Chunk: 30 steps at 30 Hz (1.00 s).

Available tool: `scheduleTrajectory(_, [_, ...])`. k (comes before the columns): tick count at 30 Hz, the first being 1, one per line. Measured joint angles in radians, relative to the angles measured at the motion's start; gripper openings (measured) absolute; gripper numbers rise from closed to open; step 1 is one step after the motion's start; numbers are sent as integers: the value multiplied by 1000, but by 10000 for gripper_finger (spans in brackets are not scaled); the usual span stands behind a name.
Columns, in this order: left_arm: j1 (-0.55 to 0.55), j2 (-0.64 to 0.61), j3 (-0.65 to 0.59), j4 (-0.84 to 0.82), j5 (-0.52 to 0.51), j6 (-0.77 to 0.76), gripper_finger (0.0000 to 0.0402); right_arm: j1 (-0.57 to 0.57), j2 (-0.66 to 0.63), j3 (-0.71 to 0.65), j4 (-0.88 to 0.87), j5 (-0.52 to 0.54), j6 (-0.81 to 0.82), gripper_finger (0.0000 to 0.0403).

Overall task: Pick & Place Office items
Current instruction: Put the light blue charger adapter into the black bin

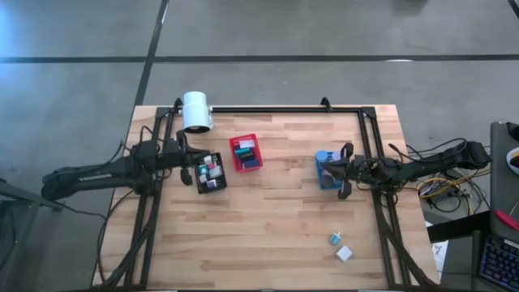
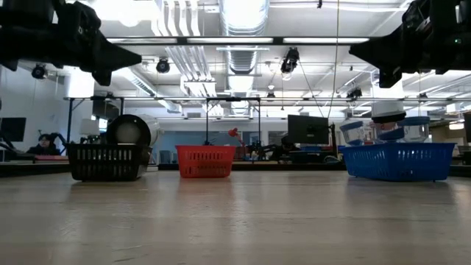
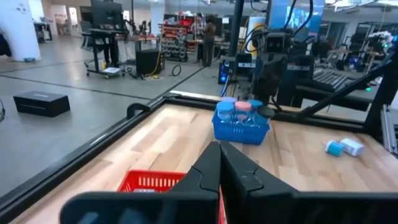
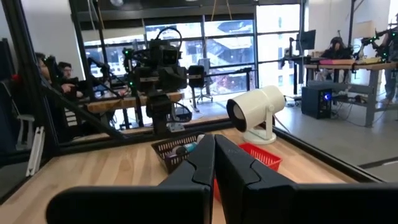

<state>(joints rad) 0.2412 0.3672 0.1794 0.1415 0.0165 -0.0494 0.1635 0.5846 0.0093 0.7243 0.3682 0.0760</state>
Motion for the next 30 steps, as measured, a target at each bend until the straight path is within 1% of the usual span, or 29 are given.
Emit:
scheduleTrajectory(5, [0, -4, -20, 18, 0, 11, 6, 0, 3, 0, -1, 6, 0, 8])
scheduleTrajectory(9, [-1, -21, -21, 22, 23, 17, 4, 0, 3, 0, -1, 7, -1, 8])
scheduleTrajectory(14, [2, -34, -30, -9, 41, 95, 2, 0, 3, 0, -2, 9, -3, 8])
scheduleTrajectory(19, [19, -34, -53, 13, 56, 94, 2, 0, 3, 0, -3, 10, -1, 8])
scheduleTrajectory(27, [38, -33, -81, -14, 75, 134, 1, 0, 12, 0, -13, 10, 0, 8])
scheduleTrajectory(30, [40, -34, -93, 0, 76, 131, 1, 0, 13, 0, -11, 10, 2, 8])
